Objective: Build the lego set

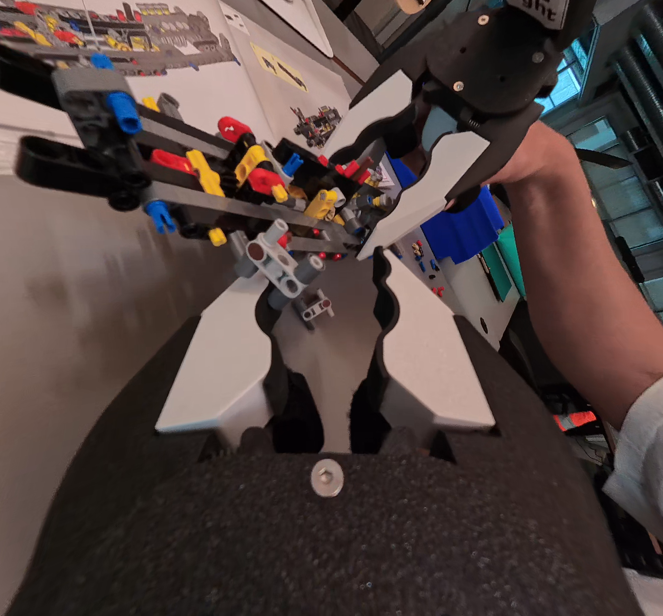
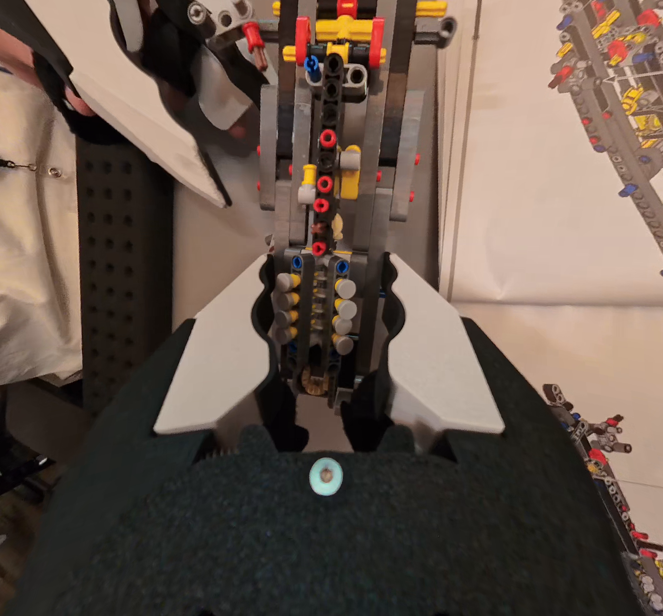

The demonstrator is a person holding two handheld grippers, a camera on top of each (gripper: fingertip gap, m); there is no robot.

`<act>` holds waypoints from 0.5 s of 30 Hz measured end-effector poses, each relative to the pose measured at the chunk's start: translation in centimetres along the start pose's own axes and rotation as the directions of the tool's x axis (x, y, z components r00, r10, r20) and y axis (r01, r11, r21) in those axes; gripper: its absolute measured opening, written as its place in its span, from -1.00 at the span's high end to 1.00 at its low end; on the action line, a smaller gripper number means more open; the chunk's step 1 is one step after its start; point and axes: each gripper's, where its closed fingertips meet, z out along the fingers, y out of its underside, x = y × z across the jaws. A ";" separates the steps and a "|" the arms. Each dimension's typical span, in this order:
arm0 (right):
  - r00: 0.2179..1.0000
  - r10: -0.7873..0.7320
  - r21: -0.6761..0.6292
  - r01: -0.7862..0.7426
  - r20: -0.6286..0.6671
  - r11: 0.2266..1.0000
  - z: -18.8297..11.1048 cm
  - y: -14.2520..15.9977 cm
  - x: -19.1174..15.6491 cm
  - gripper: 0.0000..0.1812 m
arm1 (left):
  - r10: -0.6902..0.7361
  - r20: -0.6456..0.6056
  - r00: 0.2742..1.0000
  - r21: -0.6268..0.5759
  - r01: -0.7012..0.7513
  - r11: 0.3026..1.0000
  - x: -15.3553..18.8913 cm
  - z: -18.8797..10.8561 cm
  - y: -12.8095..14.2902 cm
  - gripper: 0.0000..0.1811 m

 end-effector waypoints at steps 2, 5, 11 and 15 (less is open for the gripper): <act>0.999 -0.008 -0.004 0.008 0.034 1.000 0.1 0.1 -0.2 0.36 | -0.015 -0.005 1.000 -0.017 0.015 1.000 0.2 -0.3 0.5 0.44; 0.996 -0.020 0.008 0.019 0.083 1.000 0.0 -0.3 -0.6 0.36 | -0.019 -0.005 1.000 -0.034 0.019 0.999 0.3 -0.8 1.0 0.42; 0.988 -0.018 0.047 0.011 0.155 0.999 -0.4 -1.1 -1.0 0.35 | -0.008 0.000 1.000 -0.043 0.008 0.999 0.2 -1.1 1.4 0.42; 0.987 -0.014 0.032 0.009 0.160 0.999 -0.5 -0.8 -0.8 0.36 | -0.038 -0.013 0.999 -0.068 0.037 0.997 0.2 -1.4 1.8 0.41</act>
